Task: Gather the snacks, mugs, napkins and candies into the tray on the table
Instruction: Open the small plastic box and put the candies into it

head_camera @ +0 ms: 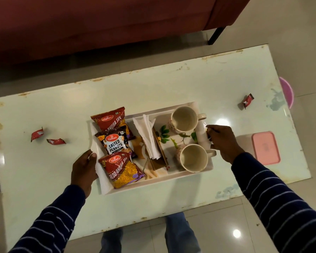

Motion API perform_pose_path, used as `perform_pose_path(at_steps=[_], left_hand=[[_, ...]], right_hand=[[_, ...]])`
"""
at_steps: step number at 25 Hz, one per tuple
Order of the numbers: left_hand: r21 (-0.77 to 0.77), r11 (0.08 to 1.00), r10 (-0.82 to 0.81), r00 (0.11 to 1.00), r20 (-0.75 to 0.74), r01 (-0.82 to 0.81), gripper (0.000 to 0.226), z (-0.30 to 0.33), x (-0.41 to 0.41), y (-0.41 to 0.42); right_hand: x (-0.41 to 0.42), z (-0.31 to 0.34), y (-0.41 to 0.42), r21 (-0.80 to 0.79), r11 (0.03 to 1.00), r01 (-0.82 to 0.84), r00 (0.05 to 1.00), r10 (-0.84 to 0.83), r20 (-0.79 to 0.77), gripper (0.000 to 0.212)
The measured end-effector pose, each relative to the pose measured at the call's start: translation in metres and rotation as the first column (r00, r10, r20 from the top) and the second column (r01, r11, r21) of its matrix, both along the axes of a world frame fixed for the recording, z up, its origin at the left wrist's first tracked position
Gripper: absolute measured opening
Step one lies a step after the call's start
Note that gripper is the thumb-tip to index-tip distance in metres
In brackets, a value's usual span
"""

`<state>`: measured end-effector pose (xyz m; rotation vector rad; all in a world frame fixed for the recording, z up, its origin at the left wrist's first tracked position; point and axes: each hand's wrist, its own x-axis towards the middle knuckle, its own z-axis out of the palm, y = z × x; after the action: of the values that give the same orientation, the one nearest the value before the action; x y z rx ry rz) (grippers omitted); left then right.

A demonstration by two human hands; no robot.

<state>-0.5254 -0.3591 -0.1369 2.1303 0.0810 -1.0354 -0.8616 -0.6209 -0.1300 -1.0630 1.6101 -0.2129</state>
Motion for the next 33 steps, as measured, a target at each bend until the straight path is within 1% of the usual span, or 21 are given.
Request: perform_pose_path(at_steps=[3, 5, 6, 8, 10, 11, 13, 15, 16, 18, 19, 21, 22, 24, 26, 27, 29, 31, 33], left_hand=[[0.016, 0.998, -0.054, 0.997, 0.057, 0.053, 0.041, -0.002, 0.0, 0.001], [0.031, 0.997, -0.078, 0.99, 0.115, 0.075, 0.041, -0.001, -0.001, 0.004], [0.036, 0.997, -0.071, 0.986, 0.15, 0.066, 0.04, 0.001, -0.002, 0.006], [0.052, 0.999, -0.011, 0.974, 0.225, 0.0, 0.043, 0.01, -0.009, 0.007], [0.047, 0.998, 0.014, 0.944, 0.331, -0.031, 0.045, 0.029, -0.026, 0.01], [0.052, 0.998, 0.007, 0.92, 0.392, -0.03, 0.043, 0.038, -0.039, 0.012], [0.021, 0.999, 0.022, 0.881, 0.473, -0.037, 0.039, 0.057, -0.068, 0.02], [-0.074, 0.997, 0.045, 0.859, 0.51, -0.008, 0.037, 0.077, -0.101, 0.028], [-0.119, 0.993, 0.04, 0.855, 0.516, 0.026, 0.04, 0.083, -0.119, 0.031], [-0.153, 0.977, -0.05, 0.862, 0.505, 0.146, 0.051, 0.092, -0.158, 0.037], [-0.171, 0.963, -0.099, 0.859, 0.502, 0.21, 0.051, 0.1, -0.176, 0.033], [-0.219, 0.911, -0.212, 0.85, 0.483, 0.351, 0.041, 0.106, -0.205, 0.026], [-0.243, 0.87, -0.276, 0.833, 0.48, 0.428, 0.033, 0.104, -0.216, 0.025], [-0.29, 0.759, -0.415, 0.777, 0.472, 0.582, 0.02, 0.102, -0.228, 0.022], [-0.327, 0.625, -0.526, 0.692, 0.495, 0.709, 0.02, 0.097, -0.231, 0.02], [-0.33, 0.578, -0.563, 0.658, 0.5, 0.746, 0.018, 0.097, -0.232, 0.019], [-0.322, 0.523, -0.604, 0.61, 0.513, 0.789, 0.01, 0.099, -0.231, 0.015], [-0.309, 0.47, -0.65, 0.561, 0.512, 0.827, 0.013, 0.097, -0.23, 0.004], [-0.278, 0.447, -0.705, 0.526, 0.476, 0.85, 0.021, 0.096, -0.231, -0.011]], right_hand=[[0.0, -0.005, 0.0, -0.024, 1.0, -0.016, 1.0, 0.015, -0.027, 0.021], [0.0, -0.002, 0.002, -0.068, 0.997, -0.033, 0.997, 0.028, -0.073, 0.023], [-0.001, 0.004, 0.003, -0.121, 0.991, -0.065, 0.991, 0.05, -0.121, 0.024], [-0.005, 0.019, 0.01, -0.282, 0.946, -0.156, 0.968, 0.091, -0.232, 0.025], [-0.019, 0.036, 0.021, -0.433, 0.88, -0.197, 0.963, 0.091, -0.253, 0.023], [-0.029, 0.044, 0.026, -0.481, 0.857, -0.186, 0.967, 0.074, -0.243, 0.022], [-0.054, 0.062, 0.032, -0.497, 0.858, -0.129, 0.974, 0.017, -0.224, 0.022], [-0.079, 0.079, 0.038, -0.464, 0.883, -0.075, 0.971, -0.042, -0.236, 0.025], [-0.09, 0.085, 0.042, -0.459, 0.885, -0.075, 0.961, -0.059, -0.271, 0.027], [-0.107, 0.091, 0.049, -0.464, 0.878, -0.113, 0.923, -0.08, -0.376, 0.033], [-0.113, 0.092, 0.052, -0.462, 0.877, -0.132, 0.905, -0.083, -0.417, 0.037], [-0.12, 0.089, 0.054, -0.42, 0.889, -0.181, 0.863, -0.062, -0.502, 0.048], [-0.122, 0.086, 0.055, -0.37, 0.902, -0.222, 0.828, -0.026, -0.559, 0.056], [-0.125, 0.08, 0.056, -0.27, 0.91, -0.315, 0.758, 0.07, -0.648, 0.071], [-0.125, 0.073, 0.051, -0.201, 0.909, -0.365, 0.71, 0.132, -0.692, 0.078], [-0.125, 0.069, 0.048, -0.172, 0.913, -0.37, 0.694, 0.149, -0.704, 0.08], [-0.127, 0.062, 0.042, -0.139, 0.925, -0.353, 0.676, 0.149, -0.721, 0.082], [-0.131, 0.051, 0.035, -0.144, 0.931, -0.335, 0.674, 0.13, -0.727, 0.082], [-0.132, 0.044, 0.027, -0.19, 0.912, -0.362, 0.69, 0.125, -0.713, 0.078]])
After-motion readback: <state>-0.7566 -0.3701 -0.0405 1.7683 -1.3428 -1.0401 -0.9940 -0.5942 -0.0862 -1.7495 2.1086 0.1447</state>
